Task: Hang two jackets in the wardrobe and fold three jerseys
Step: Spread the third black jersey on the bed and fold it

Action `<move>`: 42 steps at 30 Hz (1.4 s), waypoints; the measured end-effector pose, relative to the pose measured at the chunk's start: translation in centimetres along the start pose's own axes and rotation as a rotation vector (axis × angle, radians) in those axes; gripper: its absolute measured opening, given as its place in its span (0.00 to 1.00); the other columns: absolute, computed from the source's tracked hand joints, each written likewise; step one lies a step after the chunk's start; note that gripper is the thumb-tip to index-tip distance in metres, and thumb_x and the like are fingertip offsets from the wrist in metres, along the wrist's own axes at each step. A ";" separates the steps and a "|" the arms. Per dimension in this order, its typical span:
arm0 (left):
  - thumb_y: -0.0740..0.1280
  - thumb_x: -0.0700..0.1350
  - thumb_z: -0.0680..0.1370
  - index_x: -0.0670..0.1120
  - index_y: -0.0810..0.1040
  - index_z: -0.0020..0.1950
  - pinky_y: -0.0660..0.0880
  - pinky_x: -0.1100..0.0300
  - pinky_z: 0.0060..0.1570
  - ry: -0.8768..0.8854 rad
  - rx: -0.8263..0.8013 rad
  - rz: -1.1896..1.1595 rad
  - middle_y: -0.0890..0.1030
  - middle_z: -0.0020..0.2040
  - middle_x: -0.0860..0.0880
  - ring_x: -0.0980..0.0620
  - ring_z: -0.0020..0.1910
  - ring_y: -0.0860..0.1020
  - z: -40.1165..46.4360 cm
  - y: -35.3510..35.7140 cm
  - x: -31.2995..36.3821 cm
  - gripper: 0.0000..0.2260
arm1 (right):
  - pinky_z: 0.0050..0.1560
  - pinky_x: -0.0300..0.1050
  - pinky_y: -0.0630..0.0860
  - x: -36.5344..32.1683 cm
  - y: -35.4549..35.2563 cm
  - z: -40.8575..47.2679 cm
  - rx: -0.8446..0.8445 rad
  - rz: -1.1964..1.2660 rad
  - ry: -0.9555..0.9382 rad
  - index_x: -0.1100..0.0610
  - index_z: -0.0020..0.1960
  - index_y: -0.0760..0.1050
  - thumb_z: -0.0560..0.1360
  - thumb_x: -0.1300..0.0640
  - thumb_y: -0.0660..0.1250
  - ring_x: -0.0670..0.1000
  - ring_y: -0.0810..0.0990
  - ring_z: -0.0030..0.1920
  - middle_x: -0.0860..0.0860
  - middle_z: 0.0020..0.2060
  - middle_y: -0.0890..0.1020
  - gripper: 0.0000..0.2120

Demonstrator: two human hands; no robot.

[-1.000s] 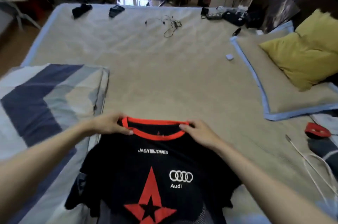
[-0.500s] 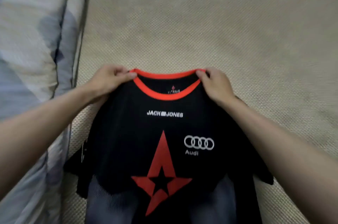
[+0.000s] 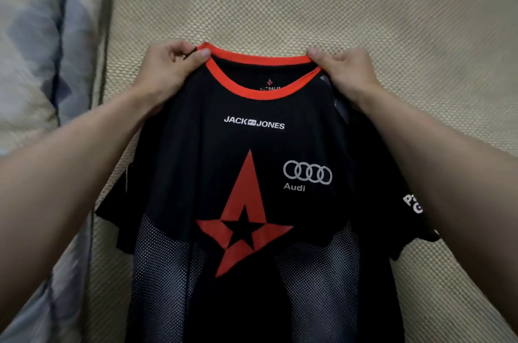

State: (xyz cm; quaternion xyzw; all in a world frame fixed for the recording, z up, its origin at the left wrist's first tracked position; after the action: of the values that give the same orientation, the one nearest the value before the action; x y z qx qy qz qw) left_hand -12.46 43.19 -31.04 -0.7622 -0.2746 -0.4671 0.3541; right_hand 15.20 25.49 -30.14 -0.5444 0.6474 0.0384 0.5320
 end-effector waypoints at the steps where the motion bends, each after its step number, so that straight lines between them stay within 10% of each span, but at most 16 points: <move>1: 0.75 0.59 0.73 0.49 0.79 0.41 0.65 0.59 0.35 -0.009 0.007 -0.002 0.75 0.39 0.43 0.49 0.37 0.70 0.1 -0.1 -0.1 0.14 | 0.25 0.40 0.64 -0.1 -0.1 0.0 -0.005 -0.007 -0.005 0.55 0.28 0.71 0.73 0.35 0.73 0.44 0.70 0.22 0.48 0.21 0.74 0.27; 9: 0.74 0.57 0.74 0.50 0.80 0.44 0.73 0.55 0.42 -0.073 0.043 0.121 0.81 0.38 0.50 0.51 0.39 0.78 -1.4 -0.6 1.9 0.12 | 0.26 0.42 0.64 -1.6 -2.2 -2.7 -0.020 -0.092 -0.007 0.53 0.29 0.67 0.70 0.28 0.69 0.46 0.67 0.23 0.48 0.24 0.70 0.30; 13: 0.64 0.45 0.78 0.43 0.75 0.61 0.71 0.45 0.58 0.119 0.361 0.869 0.80 0.57 0.41 0.38 0.59 0.77 -7.5 -0.3 3.7 0.13 | 0.31 0.44 0.64 2.7 -7.6 -8.5 -0.143 -0.255 0.034 0.52 0.31 0.68 0.69 0.28 0.71 0.45 0.70 0.26 0.43 0.24 0.72 0.29; 19: 0.62 0.47 0.75 0.41 0.70 0.74 0.63 0.41 0.74 0.526 -0.068 1.012 0.69 0.76 0.44 0.46 0.75 0.68 -21.8 16.5 4.5 0.27 | 0.46 0.45 0.80 11.4 -14.9 -17.6 -0.619 -0.219 0.450 0.60 0.41 0.85 0.66 0.49 0.82 0.54 0.86 0.41 0.55 0.40 0.87 0.15; 25: 0.55 0.53 0.81 0.42 0.57 0.81 0.51 0.39 0.78 0.317 -0.094 1.027 0.54 0.82 0.46 0.49 0.81 0.55 -24.3 25.0 3.1 0.30 | 0.33 0.37 0.81 16.0 -18.5 -19.7 0.045 0.462 0.446 0.61 0.56 0.82 0.76 0.57 0.74 0.44 0.85 0.33 0.50 0.37 0.88 0.10; 29: 0.51 0.57 0.83 0.44 0.53 0.82 0.48 0.40 0.78 0.317 -0.119 1.064 0.51 0.83 0.47 0.50 0.82 0.51 -24.3 25.0 1.8 0.31 | 0.45 0.44 0.84 17.5 -18.0 -19.6 0.237 0.755 0.382 0.57 0.53 0.79 0.82 0.56 0.68 0.52 0.87 0.48 0.52 0.44 0.89 0.05; 35: 0.50 0.60 0.84 0.47 0.47 0.83 0.45 0.40 0.79 0.366 -0.167 1.092 0.47 0.83 0.50 0.53 0.82 0.45 -26.6 22.2 0.4 0.31 | 0.50 0.43 0.83 18.8 -15.7 -23.7 0.142 0.658 0.366 0.60 0.67 0.71 0.72 0.68 0.77 0.53 0.88 0.50 0.58 0.51 0.87 0.27; 38: 0.49 0.60 0.84 0.48 0.46 0.83 0.46 0.41 0.79 0.374 -0.212 1.097 0.46 0.83 0.52 0.54 0.82 0.44 -29.2 19.8 -1.0 0.31 | 0.36 0.36 0.79 18.9 -15.8 -24.0 0.219 0.581 0.409 0.59 0.64 0.70 0.73 0.70 0.75 0.48 0.87 0.40 0.58 0.52 0.86 0.24; 42: 0.52 0.57 0.82 0.47 0.49 0.83 0.46 0.44 0.79 0.263 -0.132 1.077 0.49 0.83 0.50 0.52 0.82 0.48 -32.5 14.7 -2.1 0.31 | 0.41 0.42 0.79 19.1 -16.4 -23.4 0.400 0.544 0.432 0.55 0.62 0.67 0.74 0.63 0.74 0.49 0.84 0.44 0.57 0.55 0.83 0.23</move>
State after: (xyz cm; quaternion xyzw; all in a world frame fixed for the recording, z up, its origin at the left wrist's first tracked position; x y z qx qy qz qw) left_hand -19.11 8.29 -26.96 -0.7507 0.2298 -0.3275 0.5257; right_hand 15.29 -8.51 -25.32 -0.2345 0.8596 -0.0643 0.4495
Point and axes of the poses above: each hand's wrist, its own z-axis towards the middle knuckle, its own y-axis out of the palm, x = y × z, the point moved 2 cm from there along z, towards the middle knuckle
